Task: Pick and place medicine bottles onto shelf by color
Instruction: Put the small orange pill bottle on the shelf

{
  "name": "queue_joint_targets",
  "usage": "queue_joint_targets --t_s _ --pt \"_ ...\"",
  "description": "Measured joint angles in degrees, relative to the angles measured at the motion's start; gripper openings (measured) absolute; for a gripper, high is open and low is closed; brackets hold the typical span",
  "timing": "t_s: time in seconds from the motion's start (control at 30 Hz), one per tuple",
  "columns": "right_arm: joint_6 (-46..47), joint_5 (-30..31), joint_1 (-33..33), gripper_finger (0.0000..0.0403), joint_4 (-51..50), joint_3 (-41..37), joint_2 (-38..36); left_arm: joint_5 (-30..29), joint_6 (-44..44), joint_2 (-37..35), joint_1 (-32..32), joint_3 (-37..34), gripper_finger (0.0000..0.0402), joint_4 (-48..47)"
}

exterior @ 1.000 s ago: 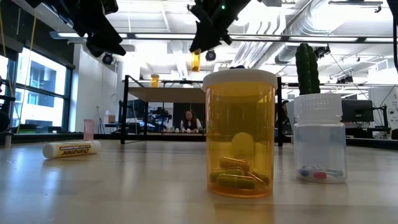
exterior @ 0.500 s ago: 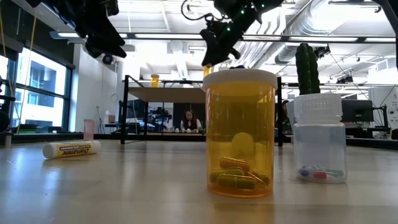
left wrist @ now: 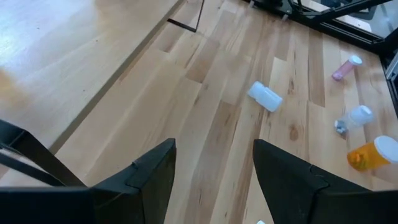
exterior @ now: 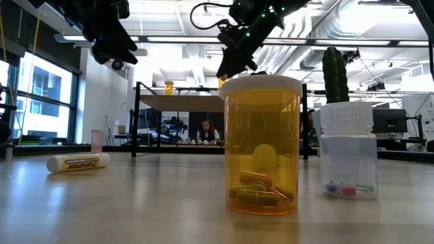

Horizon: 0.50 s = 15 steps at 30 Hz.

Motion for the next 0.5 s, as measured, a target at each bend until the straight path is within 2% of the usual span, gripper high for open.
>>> queue_joint_targets --t_s 0.5 --pt "-0.37 0.96 1.75 0.0105 -1.25 -0.01 1.37 0.14 0.00 0.00 0.00 0.00 0.0204 -0.09"
